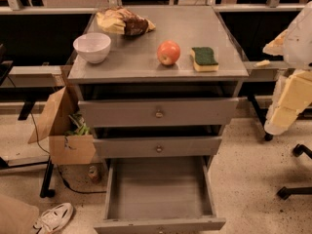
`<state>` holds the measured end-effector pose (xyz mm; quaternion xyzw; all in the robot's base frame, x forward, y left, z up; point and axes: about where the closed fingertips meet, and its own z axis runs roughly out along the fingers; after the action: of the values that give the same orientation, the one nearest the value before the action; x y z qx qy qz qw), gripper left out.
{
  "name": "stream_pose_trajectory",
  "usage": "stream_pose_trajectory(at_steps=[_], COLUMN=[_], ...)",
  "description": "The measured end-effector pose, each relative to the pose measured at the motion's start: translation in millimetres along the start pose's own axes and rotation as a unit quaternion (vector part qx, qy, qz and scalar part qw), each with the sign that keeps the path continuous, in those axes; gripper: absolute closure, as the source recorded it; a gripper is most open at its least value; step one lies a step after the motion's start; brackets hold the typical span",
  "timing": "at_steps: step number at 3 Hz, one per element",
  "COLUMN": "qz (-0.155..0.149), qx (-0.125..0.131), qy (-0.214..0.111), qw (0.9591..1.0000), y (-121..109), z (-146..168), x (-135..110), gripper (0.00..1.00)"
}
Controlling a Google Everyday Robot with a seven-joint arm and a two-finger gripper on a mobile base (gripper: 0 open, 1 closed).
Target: Place sponge into bottom drawer
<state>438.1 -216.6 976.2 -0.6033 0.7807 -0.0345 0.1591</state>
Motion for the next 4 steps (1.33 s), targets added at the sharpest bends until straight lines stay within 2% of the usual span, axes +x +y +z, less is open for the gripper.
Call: stream_pose_trajectory(at_steps=[1,2,3,4], qz=[0.0,0.03,0.098,0.162], qx=[0.0,-0.002,-0.008,-0.004], qy=[0.0,-0.006,-0.021,-0.041], qw=[1.0,0.9995,0.9949,0.9859], y=[0,-11,-31,-54], z=[0,9,34,54], x=[0,-7,-13,-29], gripper=[0.0,0.0,0.0,0.0])
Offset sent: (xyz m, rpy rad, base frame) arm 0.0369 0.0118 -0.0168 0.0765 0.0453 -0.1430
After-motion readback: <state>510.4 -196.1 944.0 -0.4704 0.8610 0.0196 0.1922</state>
